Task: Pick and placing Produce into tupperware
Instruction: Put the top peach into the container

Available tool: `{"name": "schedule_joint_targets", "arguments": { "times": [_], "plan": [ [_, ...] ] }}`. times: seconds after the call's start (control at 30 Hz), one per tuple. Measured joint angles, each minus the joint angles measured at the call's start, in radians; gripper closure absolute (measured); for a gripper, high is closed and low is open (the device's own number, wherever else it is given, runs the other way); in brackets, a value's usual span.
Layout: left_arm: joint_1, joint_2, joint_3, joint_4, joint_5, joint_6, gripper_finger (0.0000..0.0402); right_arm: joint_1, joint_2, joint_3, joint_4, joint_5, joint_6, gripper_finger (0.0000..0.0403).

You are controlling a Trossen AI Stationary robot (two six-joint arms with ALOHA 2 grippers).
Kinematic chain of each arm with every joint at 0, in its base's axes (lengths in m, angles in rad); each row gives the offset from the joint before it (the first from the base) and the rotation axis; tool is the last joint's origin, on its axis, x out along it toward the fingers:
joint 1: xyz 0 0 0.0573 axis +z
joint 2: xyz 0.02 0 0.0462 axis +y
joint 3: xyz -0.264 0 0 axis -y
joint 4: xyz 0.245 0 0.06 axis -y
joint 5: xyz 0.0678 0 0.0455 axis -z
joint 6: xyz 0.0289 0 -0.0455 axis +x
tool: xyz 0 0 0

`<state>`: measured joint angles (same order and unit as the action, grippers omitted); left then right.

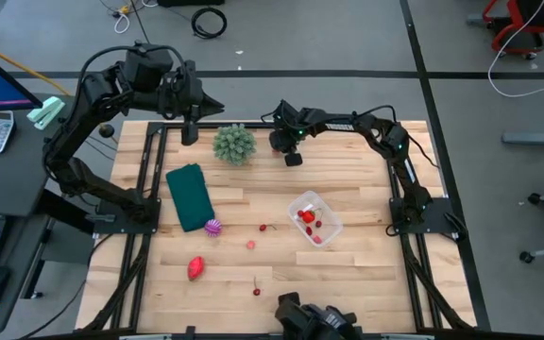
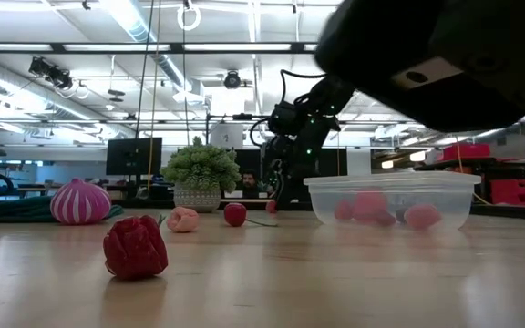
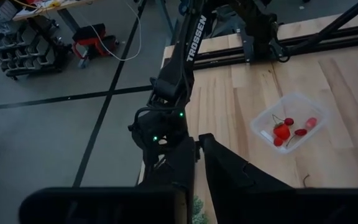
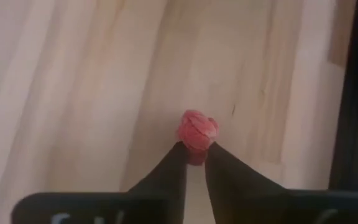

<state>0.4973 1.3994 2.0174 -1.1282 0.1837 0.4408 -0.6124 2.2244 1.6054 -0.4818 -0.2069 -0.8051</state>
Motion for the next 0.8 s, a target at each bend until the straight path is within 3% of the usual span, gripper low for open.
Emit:
{"name": "schedule_joint_targets", "arguments": {
  "times": [0.3,0.57,0.7,0.8],
  "plan": [
    [0.0,0.0,0.0,-0.006,0.0,-0.011,0.0357,0.004,-0.082,0.0,-0.11,0.037,0.256,0.0361],
    [0.0,0.0,0.0,-0.053,0.0,-0.044,0.0364,0.025,-0.259,0.0,-0.478,0.012,0.687,0.0361],
    [0.0,0.0,0.0,-0.095,0.0,-0.064,0.0367,0.097,-0.326,0.0,-0.667,-0.001,0.792,0.0361],
    [0.0,0.0,0.0,-0.125,0.0,-0.064,0.0365,0.18,-0.381,-0.027,-0.715,-0.002,0.871,0.0361]
  ]
}}
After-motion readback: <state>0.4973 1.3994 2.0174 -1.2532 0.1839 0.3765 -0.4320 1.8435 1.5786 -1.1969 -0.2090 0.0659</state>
